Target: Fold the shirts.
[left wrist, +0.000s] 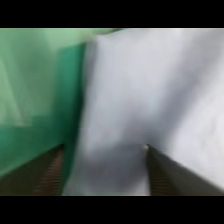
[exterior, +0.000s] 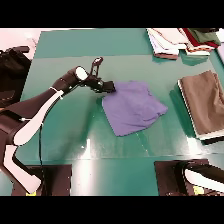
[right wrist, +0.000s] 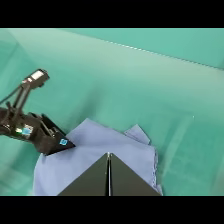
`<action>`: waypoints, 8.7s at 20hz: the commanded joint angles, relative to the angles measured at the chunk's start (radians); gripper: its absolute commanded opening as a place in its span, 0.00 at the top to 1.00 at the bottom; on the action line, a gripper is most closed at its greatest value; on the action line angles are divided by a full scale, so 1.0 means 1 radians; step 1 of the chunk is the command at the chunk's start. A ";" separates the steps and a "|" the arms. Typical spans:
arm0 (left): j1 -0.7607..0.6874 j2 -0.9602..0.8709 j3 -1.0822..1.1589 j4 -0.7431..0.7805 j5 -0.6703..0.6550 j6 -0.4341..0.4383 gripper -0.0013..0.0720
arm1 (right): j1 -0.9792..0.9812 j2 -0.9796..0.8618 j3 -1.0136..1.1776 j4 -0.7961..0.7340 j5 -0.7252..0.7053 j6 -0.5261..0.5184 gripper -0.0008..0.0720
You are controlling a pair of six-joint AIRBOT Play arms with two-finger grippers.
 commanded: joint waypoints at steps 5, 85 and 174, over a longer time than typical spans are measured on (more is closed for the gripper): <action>0.045 0.002 0.034 -0.006 -0.027 0.021 0.95 | -0.037 0.018 -0.068 0.001 0.106 0.000 0.97; 0.401 0.359 -0.398 0.006 -0.247 0.085 0.05 | 0.103 -0.061 -0.538 0.052 -0.129 -0.038 0.97; 0.547 0.875 -0.850 0.140 -0.292 -0.003 0.95 | -0.516 0.328 -1.319 0.045 0.036 -0.159 0.22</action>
